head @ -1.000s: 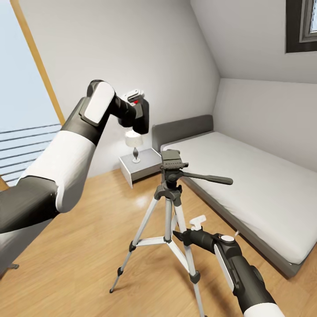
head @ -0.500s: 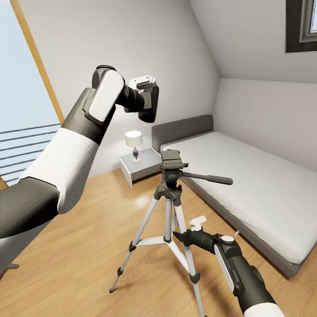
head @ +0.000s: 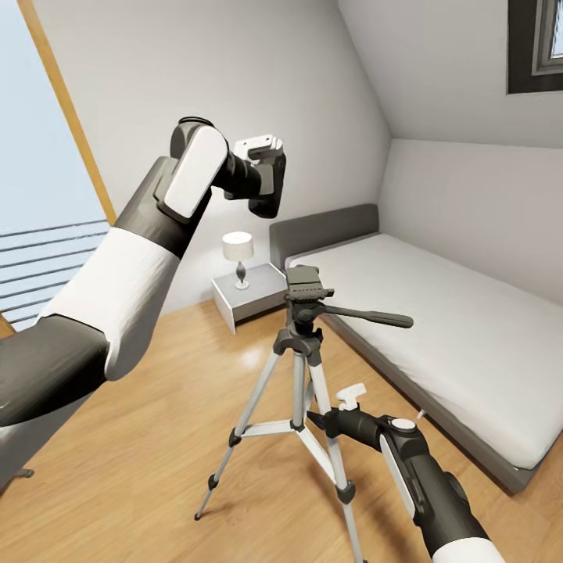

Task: Attach the digital camera to the camera tripod in the bedroom.

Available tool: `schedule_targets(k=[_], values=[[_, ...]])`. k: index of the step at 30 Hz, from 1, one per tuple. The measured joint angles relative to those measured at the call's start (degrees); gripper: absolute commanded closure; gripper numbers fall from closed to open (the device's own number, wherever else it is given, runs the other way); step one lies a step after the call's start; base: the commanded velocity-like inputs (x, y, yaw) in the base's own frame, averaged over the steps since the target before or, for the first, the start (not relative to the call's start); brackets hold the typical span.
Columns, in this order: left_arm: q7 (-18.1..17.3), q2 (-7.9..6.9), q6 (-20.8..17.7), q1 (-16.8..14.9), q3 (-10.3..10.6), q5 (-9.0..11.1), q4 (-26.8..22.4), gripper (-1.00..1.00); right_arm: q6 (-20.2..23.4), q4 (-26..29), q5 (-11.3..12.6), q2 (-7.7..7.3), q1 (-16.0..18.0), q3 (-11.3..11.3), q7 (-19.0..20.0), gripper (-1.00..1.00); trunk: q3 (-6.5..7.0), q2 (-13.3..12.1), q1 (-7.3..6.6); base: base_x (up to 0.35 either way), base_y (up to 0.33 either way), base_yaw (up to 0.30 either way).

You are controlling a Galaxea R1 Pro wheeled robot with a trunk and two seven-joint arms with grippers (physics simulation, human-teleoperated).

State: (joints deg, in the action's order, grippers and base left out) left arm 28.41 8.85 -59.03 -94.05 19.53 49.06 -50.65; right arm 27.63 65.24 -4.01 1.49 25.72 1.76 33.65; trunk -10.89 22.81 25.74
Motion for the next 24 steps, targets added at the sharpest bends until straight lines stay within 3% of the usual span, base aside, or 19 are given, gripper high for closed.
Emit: schedule_targets(k=[7, 17, 24], values=[[0.18, -0.04, 0.13, 0.00, 0.15, 0.30, 0.23, 1.00, -0.03, 0.00, -0.03, 0.04, -0.01, -0.01, -0.01, 1.00, 0.00, 0.00, 0.00, 0.000, 0.000, 0.000], [1.46, 1.11, 0.16, 0.16, 0.80, 0.12, 0.15, 1.00, -0.10, -0.01, -0.08, 0.16, 0.00, 0.05, -0.04, 1.00, 0.00, -0.01, 0.00, 0.000, 0.000, 0.000], [4.43, 1.11, 0.22, 0.22, 1.20, -0.25, -1.61, 1.00, -0.06, -0.03, -0.03, 0.20, -0.01, 0.06, -0.15, 1.00, 0.00, 0.00, 0.00, 0.000, 0.000, 0.000]])
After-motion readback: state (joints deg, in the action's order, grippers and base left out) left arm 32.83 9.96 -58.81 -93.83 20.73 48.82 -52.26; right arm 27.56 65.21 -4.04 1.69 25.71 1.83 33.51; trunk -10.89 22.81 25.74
